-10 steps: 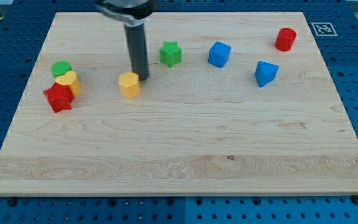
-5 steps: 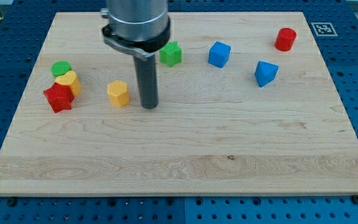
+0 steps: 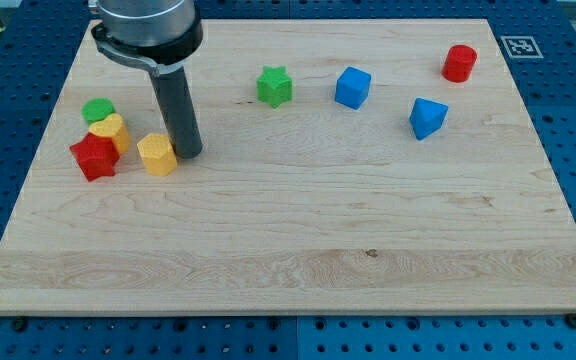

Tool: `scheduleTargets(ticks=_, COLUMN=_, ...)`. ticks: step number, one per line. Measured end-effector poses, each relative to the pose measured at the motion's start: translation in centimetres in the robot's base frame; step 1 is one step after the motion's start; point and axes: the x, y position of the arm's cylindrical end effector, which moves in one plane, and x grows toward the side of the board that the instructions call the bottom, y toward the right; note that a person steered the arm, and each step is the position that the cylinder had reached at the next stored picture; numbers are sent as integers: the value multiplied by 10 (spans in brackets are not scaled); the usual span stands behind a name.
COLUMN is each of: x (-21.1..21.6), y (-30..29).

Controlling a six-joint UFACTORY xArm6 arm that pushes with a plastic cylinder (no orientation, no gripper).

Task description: Move yellow hexagon closer to the red star

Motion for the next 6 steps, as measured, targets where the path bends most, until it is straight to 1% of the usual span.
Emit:
scheduleTargets(ticks=2, x=5, y=43)
scheduleTargets(ticks=3, x=23, y=44)
scheduleTargets(ticks=5, x=28, y=-8)
scheduleTargets(ticks=6, x=28, y=-12)
